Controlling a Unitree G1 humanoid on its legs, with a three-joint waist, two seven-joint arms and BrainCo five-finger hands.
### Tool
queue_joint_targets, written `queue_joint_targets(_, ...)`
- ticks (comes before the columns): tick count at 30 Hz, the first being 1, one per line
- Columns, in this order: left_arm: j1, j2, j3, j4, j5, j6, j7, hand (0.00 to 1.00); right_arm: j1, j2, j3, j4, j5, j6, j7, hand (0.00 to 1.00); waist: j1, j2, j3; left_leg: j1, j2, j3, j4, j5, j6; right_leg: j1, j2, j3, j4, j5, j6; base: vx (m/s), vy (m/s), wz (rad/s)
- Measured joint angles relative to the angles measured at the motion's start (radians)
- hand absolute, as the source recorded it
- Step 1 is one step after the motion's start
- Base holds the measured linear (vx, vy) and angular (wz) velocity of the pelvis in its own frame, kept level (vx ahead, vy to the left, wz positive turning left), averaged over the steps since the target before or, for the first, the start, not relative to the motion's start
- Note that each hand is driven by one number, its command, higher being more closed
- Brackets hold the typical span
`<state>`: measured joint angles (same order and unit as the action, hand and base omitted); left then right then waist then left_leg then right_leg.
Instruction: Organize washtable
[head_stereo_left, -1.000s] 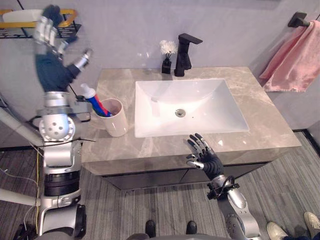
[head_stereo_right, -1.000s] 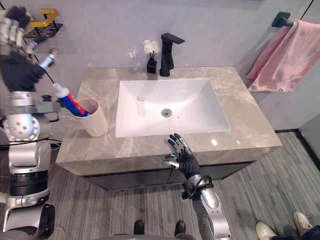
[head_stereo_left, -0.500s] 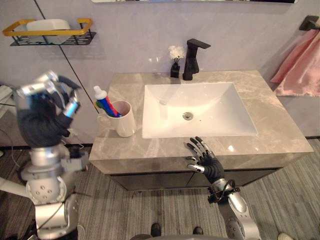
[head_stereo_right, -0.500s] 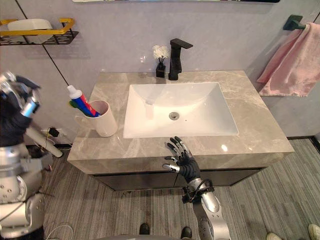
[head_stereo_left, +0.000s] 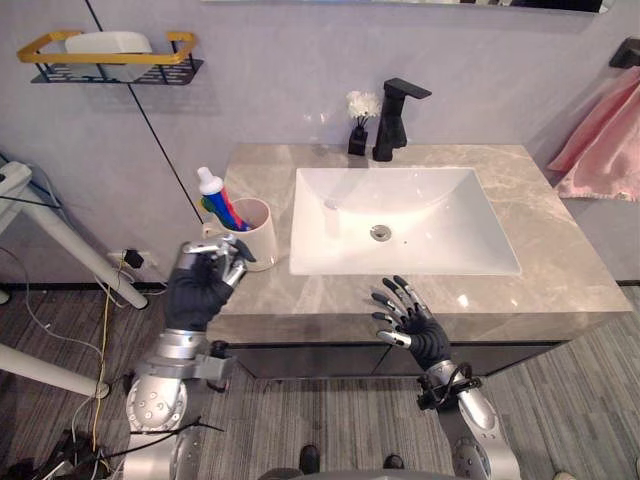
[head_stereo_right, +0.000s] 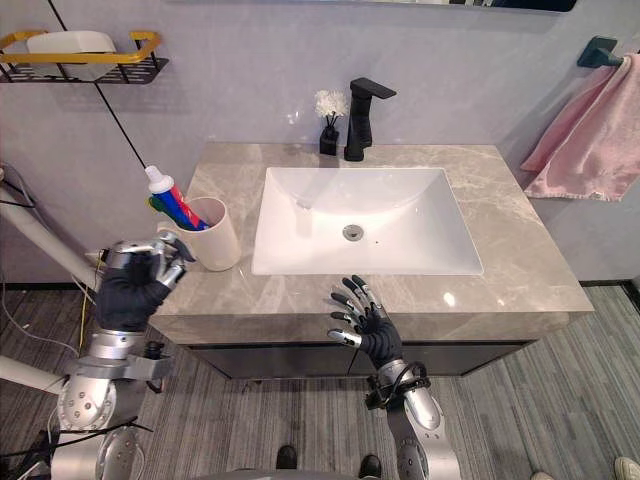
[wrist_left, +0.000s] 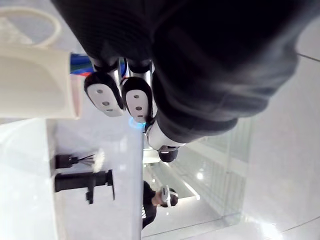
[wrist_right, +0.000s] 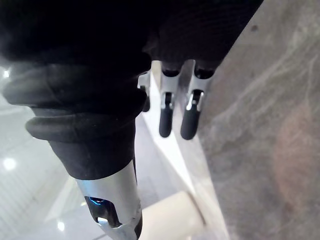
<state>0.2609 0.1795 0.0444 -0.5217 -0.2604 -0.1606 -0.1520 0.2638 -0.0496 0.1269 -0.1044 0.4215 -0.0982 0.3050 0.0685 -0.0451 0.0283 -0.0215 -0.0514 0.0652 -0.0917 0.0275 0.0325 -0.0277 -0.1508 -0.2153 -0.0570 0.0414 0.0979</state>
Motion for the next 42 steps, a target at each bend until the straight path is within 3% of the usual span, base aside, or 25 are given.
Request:
queue_joint_targets(5, -0.004, 0.0, -0.031, 0.091, 0.038, 0.019, -0.001, 1.0, 0.0, 0.0, 0.0, 0.0, 0.0, 0.011, -0.005, 0.0, 0.001, -0.021, 0.007, -0.004, 0.001, 0.015, 0.0, -0.002, -0.001, -0.011, 0.001, 0.017, 0.0, 0.0, 0.0, 0.02, -0.011, -0.09)
queue_joint_targets(17, -0.027, -0.021, -0.045, 0.27, 0.123, 0.041, 0.0, 1.0, 0.001, 0.002, -0.001, -0.022, 0.0, 0.034, -0.017, 0.0, -0.002, -0.033, 0.032, -0.017, 0.001, 0.025, 0.003, -0.008, 0.0, -0.03, 0.001, 0.028, 0.004, 0.001, 0.002, 0.0, -0.001, -0.02)
queue_joint_targets(31, -0.106, -0.021, -0.026, 0.356, 0.236, 0.006, 0.015, 1.0, 0.001, 0.002, -0.002, -0.036, 0.0, 0.036, -0.017, 0.0, -0.001, -0.036, 0.043, -0.016, 0.001, 0.034, 0.005, -0.013, -0.001, -0.039, 0.001, 0.037, 0.006, 0.002, 0.003, 0.0, -0.001, -0.01)
queue_joint_targets(42, -0.15, -0.019, 0.066, 0.403, 0.283, -0.003, 0.049, 1.0, 0.0, 0.003, -0.004, -0.038, 0.0, 0.039, -0.016, 0.0, -0.002, -0.038, 0.045, -0.013, 0.001, 0.041, 0.006, -0.014, 0.0, -0.04, 0.002, 0.046, 0.006, 0.002, 0.003, 0.0, 0.0, 0.0)
